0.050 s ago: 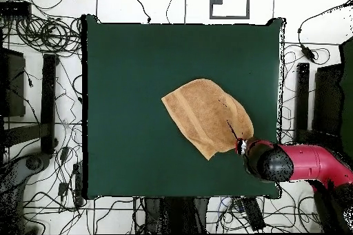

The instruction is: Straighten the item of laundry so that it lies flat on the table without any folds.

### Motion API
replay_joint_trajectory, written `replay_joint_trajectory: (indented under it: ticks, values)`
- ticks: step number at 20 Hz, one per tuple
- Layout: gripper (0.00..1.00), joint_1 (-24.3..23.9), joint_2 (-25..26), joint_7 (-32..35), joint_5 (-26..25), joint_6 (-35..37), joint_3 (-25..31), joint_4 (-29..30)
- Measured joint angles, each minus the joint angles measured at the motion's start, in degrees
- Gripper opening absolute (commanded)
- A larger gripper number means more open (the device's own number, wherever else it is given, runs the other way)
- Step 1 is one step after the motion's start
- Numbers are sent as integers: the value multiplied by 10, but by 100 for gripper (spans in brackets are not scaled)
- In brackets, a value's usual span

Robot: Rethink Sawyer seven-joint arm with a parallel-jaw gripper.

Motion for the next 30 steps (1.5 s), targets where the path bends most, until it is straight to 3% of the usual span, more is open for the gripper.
replay_joint_trajectory:
  ticks: [19, 30]
  values:
    - [0, -9, 0, 0, -4, 0, 1, 23]
    - [0, -148, 4, -33, -4, 0, 23, 36]
